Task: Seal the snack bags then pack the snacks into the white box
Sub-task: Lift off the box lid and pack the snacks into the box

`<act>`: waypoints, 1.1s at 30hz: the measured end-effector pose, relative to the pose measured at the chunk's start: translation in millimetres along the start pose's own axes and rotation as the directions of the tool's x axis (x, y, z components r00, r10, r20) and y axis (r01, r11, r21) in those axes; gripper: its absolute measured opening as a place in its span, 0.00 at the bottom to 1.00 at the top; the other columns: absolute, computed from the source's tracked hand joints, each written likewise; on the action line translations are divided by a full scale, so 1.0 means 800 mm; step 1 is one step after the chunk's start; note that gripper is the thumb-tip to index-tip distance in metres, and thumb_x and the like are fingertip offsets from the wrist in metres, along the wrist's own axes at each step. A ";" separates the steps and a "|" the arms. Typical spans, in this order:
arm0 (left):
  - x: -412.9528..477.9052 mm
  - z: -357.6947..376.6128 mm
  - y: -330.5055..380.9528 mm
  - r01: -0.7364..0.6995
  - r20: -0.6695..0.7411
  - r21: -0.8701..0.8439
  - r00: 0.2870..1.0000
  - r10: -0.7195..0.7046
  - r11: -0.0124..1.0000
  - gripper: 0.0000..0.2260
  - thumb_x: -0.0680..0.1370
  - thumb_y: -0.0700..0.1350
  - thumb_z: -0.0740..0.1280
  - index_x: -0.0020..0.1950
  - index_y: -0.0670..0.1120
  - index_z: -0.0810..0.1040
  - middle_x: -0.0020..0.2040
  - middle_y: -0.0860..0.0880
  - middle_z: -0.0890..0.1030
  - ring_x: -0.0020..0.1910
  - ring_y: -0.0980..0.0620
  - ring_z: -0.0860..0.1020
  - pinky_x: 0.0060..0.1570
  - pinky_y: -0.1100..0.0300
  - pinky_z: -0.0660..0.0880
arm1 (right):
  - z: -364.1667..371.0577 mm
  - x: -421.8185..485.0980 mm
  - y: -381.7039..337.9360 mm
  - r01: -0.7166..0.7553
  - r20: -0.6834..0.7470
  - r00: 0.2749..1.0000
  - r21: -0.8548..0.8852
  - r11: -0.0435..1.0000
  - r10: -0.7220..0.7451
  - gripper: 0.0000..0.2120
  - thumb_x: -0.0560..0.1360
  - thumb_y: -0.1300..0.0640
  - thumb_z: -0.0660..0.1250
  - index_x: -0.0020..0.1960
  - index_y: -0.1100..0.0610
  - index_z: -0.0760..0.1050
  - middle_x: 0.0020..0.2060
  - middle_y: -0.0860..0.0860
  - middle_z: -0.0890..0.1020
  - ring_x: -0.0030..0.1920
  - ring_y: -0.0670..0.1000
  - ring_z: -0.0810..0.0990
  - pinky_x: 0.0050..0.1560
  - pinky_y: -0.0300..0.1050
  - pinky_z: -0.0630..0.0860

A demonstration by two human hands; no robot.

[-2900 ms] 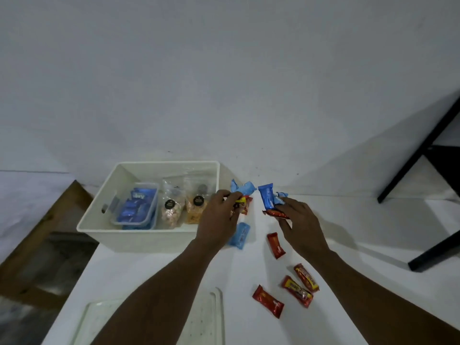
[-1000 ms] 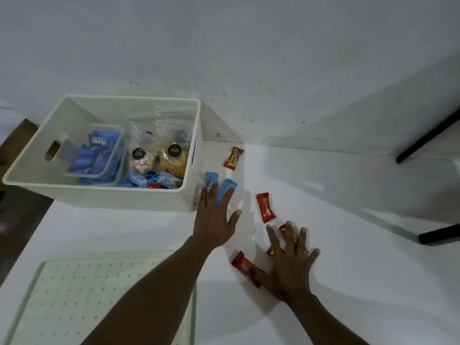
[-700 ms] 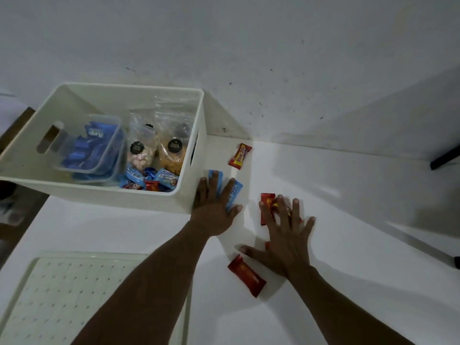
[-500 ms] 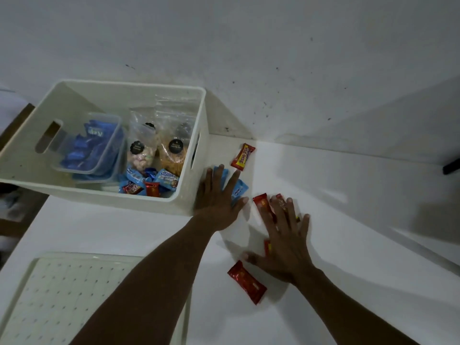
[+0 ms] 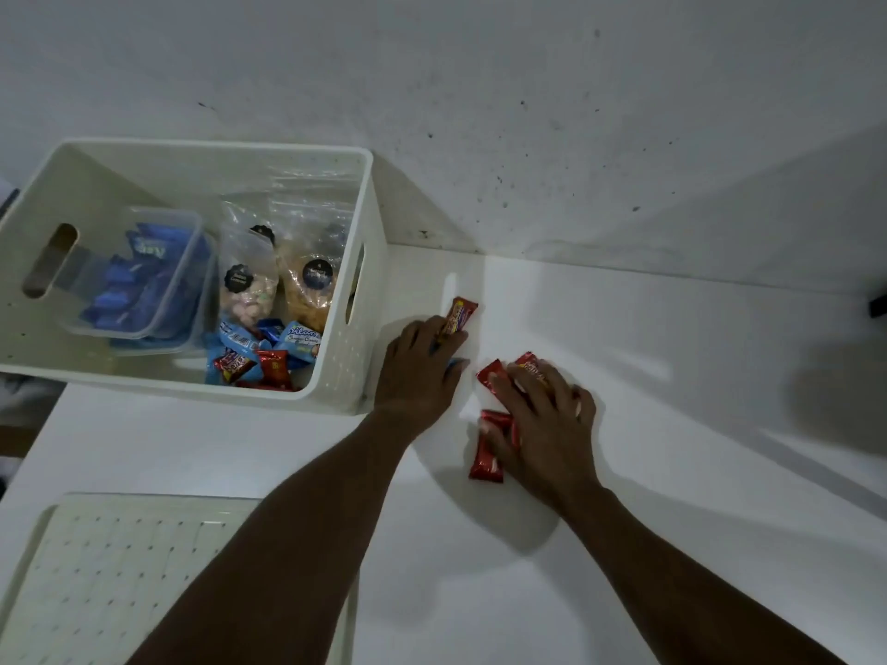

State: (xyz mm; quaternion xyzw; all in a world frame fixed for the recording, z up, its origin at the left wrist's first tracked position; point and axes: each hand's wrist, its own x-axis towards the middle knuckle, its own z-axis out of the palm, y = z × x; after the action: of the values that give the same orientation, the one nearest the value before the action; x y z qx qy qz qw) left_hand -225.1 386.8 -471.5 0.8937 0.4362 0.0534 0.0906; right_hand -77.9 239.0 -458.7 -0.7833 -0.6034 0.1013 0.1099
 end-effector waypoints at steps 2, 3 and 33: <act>-0.026 0.007 0.000 -0.016 -0.121 -0.019 0.993 0.014 1.000 0.17 0.80 0.53 0.63 0.66 0.50 0.77 0.68 0.44 0.75 0.64 0.41 0.73 0.58 0.43 0.75 | 0.000 -0.001 0.010 -0.042 -0.077 0.996 0.018 0.999 0.043 0.23 0.78 0.41 0.56 0.72 0.45 0.68 0.72 0.47 0.70 0.73 0.57 0.64 0.66 0.59 0.64; -0.038 0.010 0.000 -0.033 -0.165 -0.032 0.986 0.027 0.999 0.16 0.80 0.53 0.63 0.65 0.50 0.79 0.68 0.43 0.76 0.63 0.41 0.74 0.57 0.44 0.76 | -0.001 -0.001 0.013 -0.055 -0.107 0.992 0.038 0.998 0.059 0.22 0.79 0.43 0.56 0.71 0.46 0.69 0.72 0.48 0.71 0.73 0.57 0.64 0.66 0.59 0.65; -0.120 -0.017 0.018 -0.052 -0.022 -0.099 0.998 0.050 0.994 0.13 0.78 0.49 0.68 0.61 0.47 0.80 0.68 0.48 0.77 0.68 0.43 0.72 0.50 0.48 0.82 | 0.006 -0.069 0.004 -0.056 -0.272 0.956 0.196 0.979 0.109 0.15 0.73 0.58 0.71 0.58 0.49 0.81 0.57 0.49 0.80 0.52 0.56 0.74 0.38 0.46 0.78</act>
State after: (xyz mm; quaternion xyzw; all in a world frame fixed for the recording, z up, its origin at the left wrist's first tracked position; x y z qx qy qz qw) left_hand -274.9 303.9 -456.4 0.8983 0.4109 0.0862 0.1293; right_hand -89.9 184.7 -462.7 -0.8008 -0.5360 0.0494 0.2627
